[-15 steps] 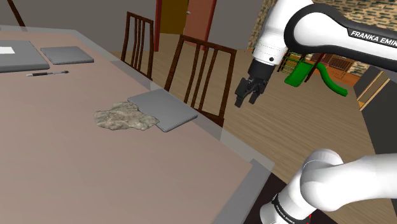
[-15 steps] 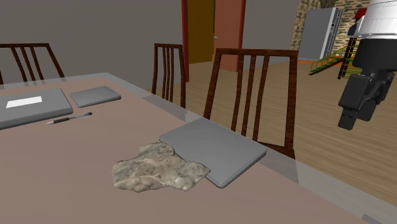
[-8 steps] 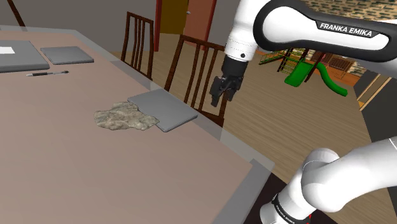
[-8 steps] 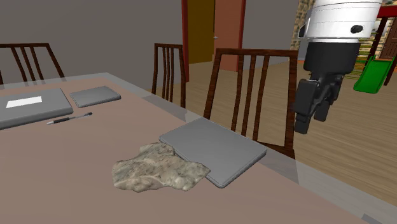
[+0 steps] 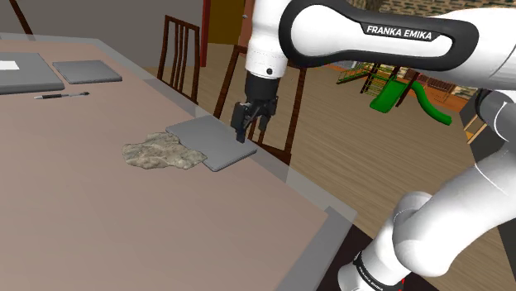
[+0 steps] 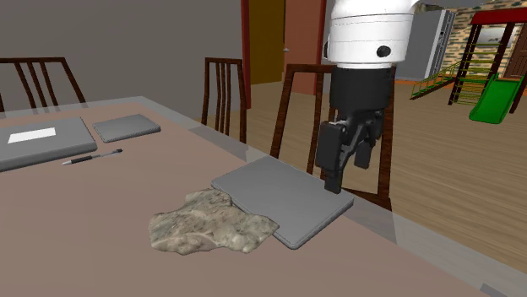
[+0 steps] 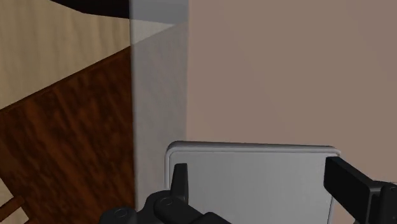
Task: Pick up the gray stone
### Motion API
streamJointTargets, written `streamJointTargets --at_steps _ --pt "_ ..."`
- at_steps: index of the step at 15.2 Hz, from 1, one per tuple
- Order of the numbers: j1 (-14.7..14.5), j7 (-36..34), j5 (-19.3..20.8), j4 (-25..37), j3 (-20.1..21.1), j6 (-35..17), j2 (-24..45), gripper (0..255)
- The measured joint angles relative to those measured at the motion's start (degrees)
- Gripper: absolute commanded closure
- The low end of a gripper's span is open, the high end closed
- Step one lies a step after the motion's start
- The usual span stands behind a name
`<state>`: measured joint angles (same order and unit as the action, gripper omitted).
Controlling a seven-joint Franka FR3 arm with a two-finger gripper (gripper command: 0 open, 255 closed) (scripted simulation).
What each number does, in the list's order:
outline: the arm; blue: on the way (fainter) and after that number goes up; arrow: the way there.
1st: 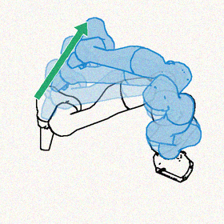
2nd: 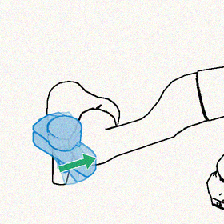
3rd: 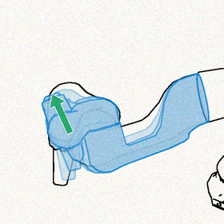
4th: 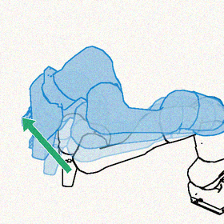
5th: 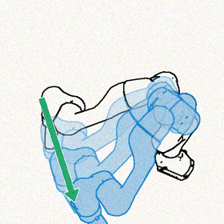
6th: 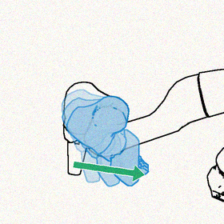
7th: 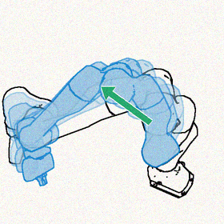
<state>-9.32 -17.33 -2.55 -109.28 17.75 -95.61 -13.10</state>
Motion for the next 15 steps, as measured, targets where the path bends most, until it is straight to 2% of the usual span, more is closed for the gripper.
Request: streamJointTargets --at_steps 7,12,13,15 --pt "-3.9 -4.4 6.5 14.5 6.0 1.7 15.1 0" --pt "-9.3 -7.6 13.0 28.1 9.1 5.9 27.3 0" --pt "-9.9 -7.7 13.8 29.7 9.2 6.5 28.7 0" --pt "-10.2 -7.9 14.1 29.0 9.3 5.6 29.1 0"
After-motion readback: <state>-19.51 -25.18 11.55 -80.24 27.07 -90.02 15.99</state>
